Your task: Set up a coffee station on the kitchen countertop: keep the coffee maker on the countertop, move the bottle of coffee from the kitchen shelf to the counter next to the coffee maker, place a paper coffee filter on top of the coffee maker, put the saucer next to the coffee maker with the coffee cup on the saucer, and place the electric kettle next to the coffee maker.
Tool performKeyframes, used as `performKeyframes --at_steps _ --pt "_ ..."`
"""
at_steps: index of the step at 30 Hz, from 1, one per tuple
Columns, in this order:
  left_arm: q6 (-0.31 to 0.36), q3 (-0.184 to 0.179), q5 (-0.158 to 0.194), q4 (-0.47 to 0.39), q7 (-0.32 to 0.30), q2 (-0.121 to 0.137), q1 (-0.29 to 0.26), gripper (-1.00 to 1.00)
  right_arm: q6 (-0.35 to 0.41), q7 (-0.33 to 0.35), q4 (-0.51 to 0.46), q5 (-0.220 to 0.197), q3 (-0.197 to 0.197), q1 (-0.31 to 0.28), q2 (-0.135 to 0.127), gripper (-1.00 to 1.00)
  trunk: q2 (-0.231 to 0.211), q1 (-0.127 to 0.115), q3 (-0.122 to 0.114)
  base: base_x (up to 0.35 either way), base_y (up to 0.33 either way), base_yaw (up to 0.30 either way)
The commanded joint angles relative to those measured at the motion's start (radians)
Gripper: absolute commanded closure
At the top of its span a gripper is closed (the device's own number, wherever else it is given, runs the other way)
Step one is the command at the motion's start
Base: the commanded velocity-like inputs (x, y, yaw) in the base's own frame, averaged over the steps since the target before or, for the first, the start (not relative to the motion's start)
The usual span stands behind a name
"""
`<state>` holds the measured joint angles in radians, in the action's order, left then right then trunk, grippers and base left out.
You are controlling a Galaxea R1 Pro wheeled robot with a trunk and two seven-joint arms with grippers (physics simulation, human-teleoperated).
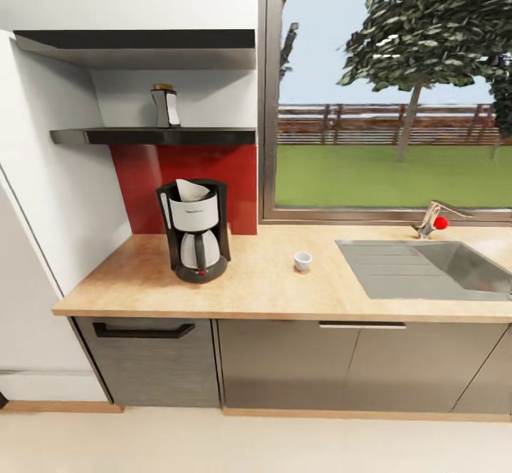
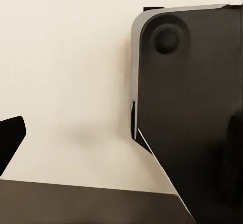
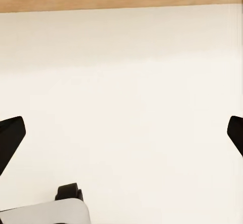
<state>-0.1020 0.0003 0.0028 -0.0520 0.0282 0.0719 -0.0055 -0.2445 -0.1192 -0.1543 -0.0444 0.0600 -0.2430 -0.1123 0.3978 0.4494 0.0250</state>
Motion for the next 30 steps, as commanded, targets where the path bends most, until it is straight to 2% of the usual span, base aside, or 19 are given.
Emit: performKeyframes --at_steps 1,6,12,14,15,19,20,23,27,30 --pt "-0.004 0.000 0.000 -0.017 0.003 -0.001 -0.001 -1.00 -0.004 0.003 0.001 -0.004 0.004 -0.001 0.000 -1.00 0.002 0.001 0.002 -0.003 -0.246 0.001" --pt "-0.005 -0.001 0.000 -0.110 0.003 -0.001 -0.001 -1.00 -0.005 0.003 0.002 -0.002 0.004 -0.001 0.000 -1.00 0.002 0.001 0.002 -0.001 -0.108 0.000" --pt "-0.010 0.000 -0.001 -0.292 0.003 0.003 -0.002 -1.00 -0.006 0.001 0.002 -0.002 0.004 -0.001 -0.001 -1.00 0.002 0.001 0.002 0.000 -0.015 0.000" --pt "-0.046 0.001 0.000 -0.407 0.003 0.007 -0.002 -1.00 -0.007 0.001 0.002 -0.002 0.004 -0.001 -0.001 -1.00 0.002 0.001 0.002 0.000 -0.003 0.000" --pt "-0.061 0.001 0.000 -0.432 0.003 0.006 -0.002 -1.00 -0.007 0.001 0.002 -0.002 0.004 -0.001 -0.001 -1.00 0.002 0.001 0.002 0.000 -0.002 0.000" --pt "-0.180 0.001 0.001 -0.647 0.003 0.000 -0.006 -1.00 -0.008 0.000 0.002 -0.002 0.004 -0.001 -0.001 -1.00 0.002 0.001 0.002 0.000 0.000 0.000" --pt "-0.186 0.001 0.001 -0.671 0.003 0.000 -0.006 -1.00 -0.008 0.000 0.002 -0.002 0.004 -0.001 -0.001 -1.00 0.002 0.001 0.002 0.000 0.000 0.000" --pt "-0.202 0.000 0.005 -0.842 0.003 -0.002 -0.008 -1.00 -0.008 0.000 0.002 -0.002 0.004 -0.001 -0.001 -1.00 0.002 0.001 0.002 0.000 0.000 0.000" --pt "-0.200 -0.002 0.027 -1.055 0.004 -0.008 -0.017 -1.00 -0.009 0.000 0.003 -0.002 0.004 -0.001 -0.001 -1.00 0.002 0.001 0.002 0.000 0.000 0.000" --pt "-0.195 -0.002 0.045 -1.148 0.002 -0.009 -0.046 -1.00 -0.009 0.001 0.004 -0.001 0.004 -0.001 -0.001 -1.00 0.002 0.001 0.002 0.000 0.000 0.000"
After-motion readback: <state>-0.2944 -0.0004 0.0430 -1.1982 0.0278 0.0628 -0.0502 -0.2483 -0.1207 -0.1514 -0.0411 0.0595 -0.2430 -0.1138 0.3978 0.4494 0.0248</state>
